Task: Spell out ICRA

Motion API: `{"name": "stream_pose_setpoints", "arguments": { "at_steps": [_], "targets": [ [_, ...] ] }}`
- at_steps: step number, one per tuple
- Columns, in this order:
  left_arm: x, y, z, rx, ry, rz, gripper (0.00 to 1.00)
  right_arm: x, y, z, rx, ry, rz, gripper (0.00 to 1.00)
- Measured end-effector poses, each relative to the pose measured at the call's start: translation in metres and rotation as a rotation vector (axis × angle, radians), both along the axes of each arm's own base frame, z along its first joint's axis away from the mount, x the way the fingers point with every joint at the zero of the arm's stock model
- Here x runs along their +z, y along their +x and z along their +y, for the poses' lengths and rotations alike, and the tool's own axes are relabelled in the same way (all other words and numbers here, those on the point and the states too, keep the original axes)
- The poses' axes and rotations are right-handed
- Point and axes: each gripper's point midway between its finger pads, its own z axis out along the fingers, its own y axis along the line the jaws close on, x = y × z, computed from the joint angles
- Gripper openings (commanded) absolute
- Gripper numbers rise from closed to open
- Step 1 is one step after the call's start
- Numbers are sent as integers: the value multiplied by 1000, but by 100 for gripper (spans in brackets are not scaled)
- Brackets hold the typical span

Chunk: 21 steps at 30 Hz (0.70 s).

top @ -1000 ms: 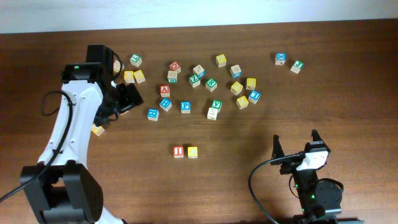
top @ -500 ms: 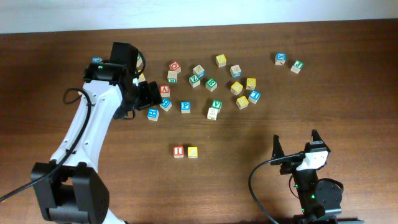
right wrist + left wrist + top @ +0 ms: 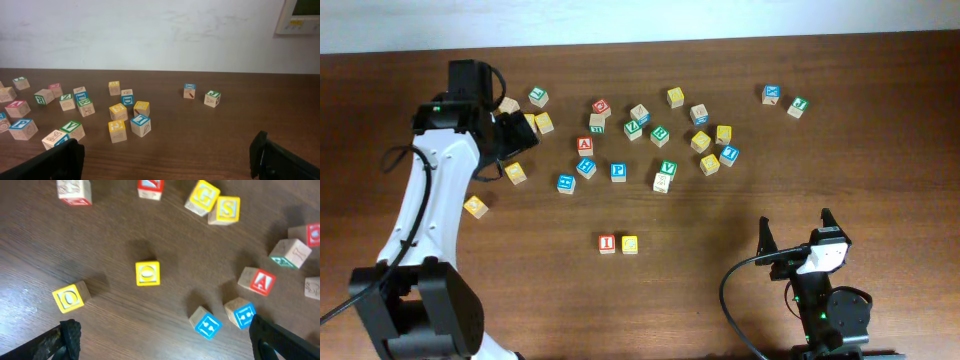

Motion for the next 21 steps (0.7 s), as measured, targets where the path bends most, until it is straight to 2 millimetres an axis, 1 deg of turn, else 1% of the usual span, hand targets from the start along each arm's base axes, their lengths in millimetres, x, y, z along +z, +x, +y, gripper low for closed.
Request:
{"name": "stream_pose_setpoints", "arguments": {
  "at_steps": [1,3,6,8,9,11,13,15,17,19,21],
  "targets": [
    [1,1,3,7,9,-5,99,0,0,0,0,0,0,98],
    [5,7,18,39,76,-34,99,0,0,0,0,0,0,98],
    [9,12,30,68,106,-61,99,0,0,0,0,0,0,99],
    [10,15,35,80,107,-78,99,0,0,0,0,0,0,98],
    [10,19,31,64,88,-89,99,0,0,0,0,0,0,98],
    [6,25,15,1,15,-97,99,0,0,0,0,0,0,98],
    [-12,28,-13,-84,-83,-61,99,0,0,0,0,0,0,98],
    [-26,29,-33,-135,-119,-28,99,0,0,0,0,0,0,98],
    [-40,29,-63,-205,-129,4,99,0,0,0,0,1,0,99],
    [-42,26,-85,-257,-103,11,99,0,0,0,0,0,0,98],
    [-42,23,-101,-295,-91,14,99,0,0,0,0,0,0,98]
  ]
}}
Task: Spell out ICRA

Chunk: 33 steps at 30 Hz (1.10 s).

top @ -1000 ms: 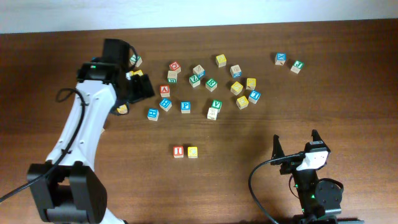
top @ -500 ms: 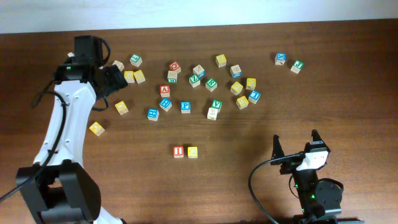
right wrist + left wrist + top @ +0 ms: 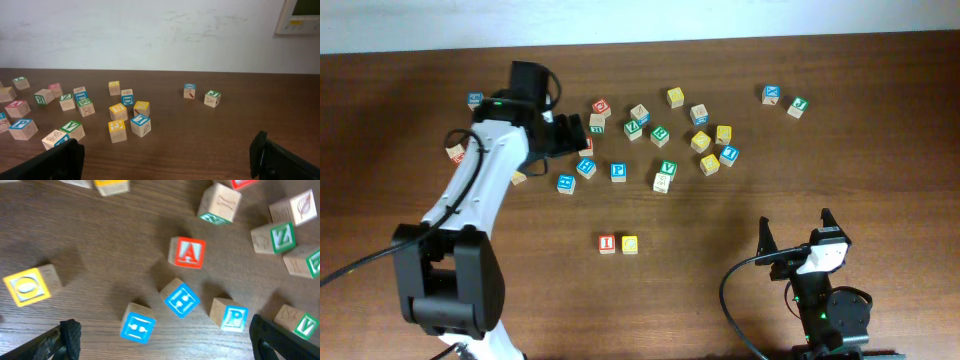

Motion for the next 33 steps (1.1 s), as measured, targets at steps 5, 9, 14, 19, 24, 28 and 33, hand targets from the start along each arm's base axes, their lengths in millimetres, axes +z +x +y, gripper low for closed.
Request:
{"name": "stream_pose_setpoints", "arguments": {
  "at_steps": [5,9,14,19,24,28,33],
  "targets": [
    [-5,-16,-4,-39,39,56,99,0,0,0,0,0,0,98],
    [-7,-22,-5,-45,44,83,99,0,0,0,0,0,0,98],
    [0,-28,2,-29,48,115,99,0,0,0,0,0,0,98],
    [50,-25,61,170,18,79,99,0,0,0,0,0,0,98],
    [65,-62,142,466,-11,151,99,0,0,0,0,0,0,98],
    [63,-81,176,579,-22,199,99,0,0,0,0,0,0,98],
    [62,-88,175,586,-36,228,99,0,0,0,0,0,0,98]
  ]
}}
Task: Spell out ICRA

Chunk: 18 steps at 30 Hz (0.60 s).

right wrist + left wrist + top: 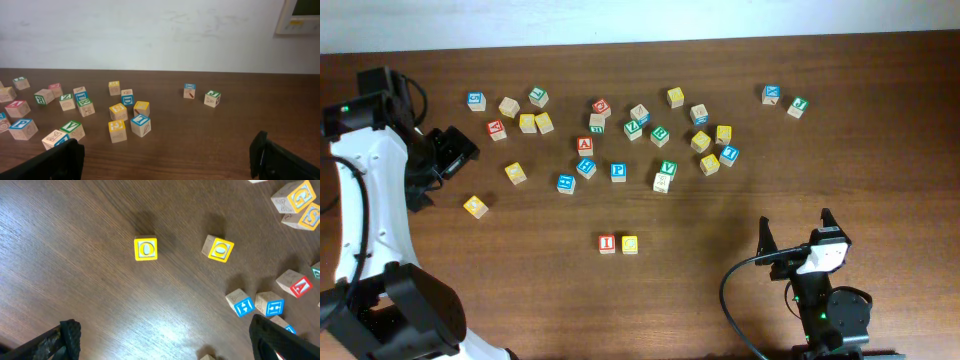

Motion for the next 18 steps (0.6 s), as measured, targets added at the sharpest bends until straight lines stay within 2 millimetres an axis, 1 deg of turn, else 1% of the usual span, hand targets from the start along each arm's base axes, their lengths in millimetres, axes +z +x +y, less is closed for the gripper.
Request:
{"name": "stream_pose_setpoints", "arguments": {
  "at_steps": [6,15,16,17,18],
  "targets": [
    [1,3,-12,-8,-69,-19,99,0,0,0,0,-1,0,99],
    [0,1,-14,-9,-75,-10,99,0,0,0,-1,0,-2,98],
    [0,1,-14,-9,-75,-10,99,5,0,-1,-4,1,-21,98],
    [0,1,-14,-9,-75,-10,99,20,0,2,13,23,-79,99],
    [0,1,-14,-9,-77,-10,99,23,0,5,28,31,-91,98]
  ]
}}
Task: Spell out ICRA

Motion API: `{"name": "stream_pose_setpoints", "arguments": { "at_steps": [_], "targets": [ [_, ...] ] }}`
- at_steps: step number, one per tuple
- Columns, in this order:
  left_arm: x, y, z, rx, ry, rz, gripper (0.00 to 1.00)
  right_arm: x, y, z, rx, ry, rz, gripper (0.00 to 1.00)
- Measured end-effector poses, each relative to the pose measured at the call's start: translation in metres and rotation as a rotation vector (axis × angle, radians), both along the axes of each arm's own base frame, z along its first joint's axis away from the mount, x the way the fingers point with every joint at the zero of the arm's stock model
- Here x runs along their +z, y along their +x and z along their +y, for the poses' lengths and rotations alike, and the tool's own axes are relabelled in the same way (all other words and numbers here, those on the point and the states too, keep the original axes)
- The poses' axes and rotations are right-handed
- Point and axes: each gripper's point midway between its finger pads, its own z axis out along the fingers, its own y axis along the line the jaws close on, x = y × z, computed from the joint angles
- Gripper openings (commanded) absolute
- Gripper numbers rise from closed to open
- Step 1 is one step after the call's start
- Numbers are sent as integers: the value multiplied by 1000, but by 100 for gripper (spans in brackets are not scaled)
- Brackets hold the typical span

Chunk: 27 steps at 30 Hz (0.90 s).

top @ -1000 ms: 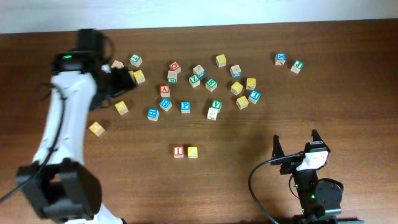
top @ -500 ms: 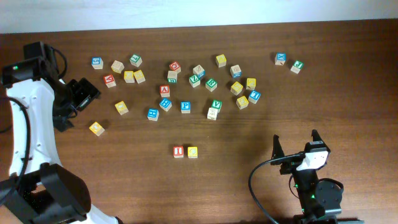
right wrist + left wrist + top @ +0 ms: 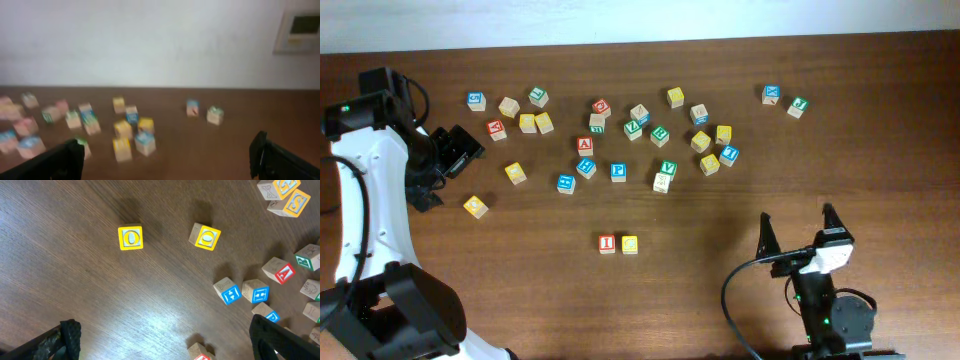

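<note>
A red I block (image 3: 607, 243) and a yellow block (image 3: 629, 244) stand side by side at the front centre of the table. A red A block (image 3: 585, 145) (image 3: 281, 271) lies in the scattered group behind them. My left gripper (image 3: 428, 172) (image 3: 165, 345) hangs open and empty, high over the table's left side, near two yellow blocks (image 3: 130, 237) (image 3: 205, 235). My right gripper (image 3: 798, 232) (image 3: 165, 160) stands open and empty at the front right; its view is blurred.
Several letter blocks lie scattered across the far half of the table (image 3: 740, 290), with a pair at the far right (image 3: 772, 94) (image 3: 797, 106). A yellow O block (image 3: 475, 207) sits alone at the left. A white wall (image 3: 150, 40) rises behind the table.
The right wrist view has gone blurred and the right gripper has shifted slightly. The left gripper has moved a little at the far left. No block has moved.
My left gripper was open over the left-hand blocks, then over the red A block, then out at the table's far left, where it is now, empty each time. The I block and the yellow block beside it have kept their places. The right arm stayed still until now.
</note>
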Motion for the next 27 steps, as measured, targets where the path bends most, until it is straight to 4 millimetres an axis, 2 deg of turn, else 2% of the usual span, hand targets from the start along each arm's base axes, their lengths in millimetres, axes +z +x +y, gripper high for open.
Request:
{"name": "stream_pose_setpoints", "arguments": {
  "at_steps": [3,5,8,11,13,14,15,20,21,24,27],
  "targets": [
    [0,0,0,0,-1,-1,99,-1,-1,5,30,15,5,98],
    [0,0,0,0,-1,0,99,9,-2,13,77,36,-31,98],
    [0,0,0,0,-1,0,99,32,-11,36,227,100,-110,98],
    [0,0,0,0,-2,0,99,66,-24,50,330,156,-236,99],
    [0,0,0,0,-2,0,99,94,-36,52,369,173,-352,98],
    [0,0,0,0,-2,0,99,114,-47,53,385,175,-443,98],
    [0,0,0,0,-2,0,99,124,-53,52,393,182,-487,98],
    [0,0,-1,-1,-5,-1,99,181,-68,49,385,193,-523,98],
    [0,0,-1,-1,-4,-1,99,198,-66,50,385,184,-501,98],
    [0,0,-1,0,-5,-1,99,216,-45,60,408,117,-368,98],
    [0,0,-1,-1,-5,-1,99,216,-5,76,470,58,-101,98]
  ]
}}
